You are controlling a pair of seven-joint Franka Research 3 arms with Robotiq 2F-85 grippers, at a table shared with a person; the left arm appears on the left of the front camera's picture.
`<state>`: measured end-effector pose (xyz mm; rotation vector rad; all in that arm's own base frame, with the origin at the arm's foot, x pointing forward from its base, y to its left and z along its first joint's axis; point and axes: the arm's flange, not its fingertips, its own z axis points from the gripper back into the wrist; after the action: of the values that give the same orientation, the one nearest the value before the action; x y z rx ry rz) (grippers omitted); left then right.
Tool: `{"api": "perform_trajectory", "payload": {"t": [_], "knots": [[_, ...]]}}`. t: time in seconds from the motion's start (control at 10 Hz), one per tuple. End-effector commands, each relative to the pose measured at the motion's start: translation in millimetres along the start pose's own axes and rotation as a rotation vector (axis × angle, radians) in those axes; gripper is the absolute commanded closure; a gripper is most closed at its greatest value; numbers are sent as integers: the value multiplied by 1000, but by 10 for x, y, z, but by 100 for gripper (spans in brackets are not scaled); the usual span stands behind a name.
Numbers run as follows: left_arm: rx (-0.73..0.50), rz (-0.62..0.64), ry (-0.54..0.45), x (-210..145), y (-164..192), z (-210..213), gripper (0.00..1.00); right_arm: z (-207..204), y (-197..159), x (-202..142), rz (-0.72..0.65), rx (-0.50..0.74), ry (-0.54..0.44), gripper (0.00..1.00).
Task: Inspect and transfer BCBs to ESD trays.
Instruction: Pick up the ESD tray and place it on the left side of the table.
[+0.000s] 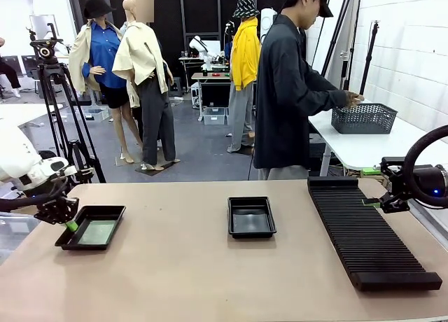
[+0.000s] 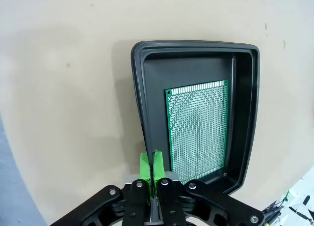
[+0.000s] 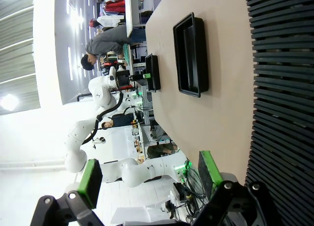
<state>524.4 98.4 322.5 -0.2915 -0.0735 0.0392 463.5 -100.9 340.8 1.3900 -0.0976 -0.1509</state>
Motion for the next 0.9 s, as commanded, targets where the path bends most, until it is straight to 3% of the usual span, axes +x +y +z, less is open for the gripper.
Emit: {"api": "perform_trajectory", "payload": {"t": [0.0,0.8], "knots": [[-2,-25,21,45,150,30,100,-16,7,-38,-2,-1,-4,0],[6,-4,26,71,310,37,100,-16,7,-38,-2,-1,-4,0]]}}
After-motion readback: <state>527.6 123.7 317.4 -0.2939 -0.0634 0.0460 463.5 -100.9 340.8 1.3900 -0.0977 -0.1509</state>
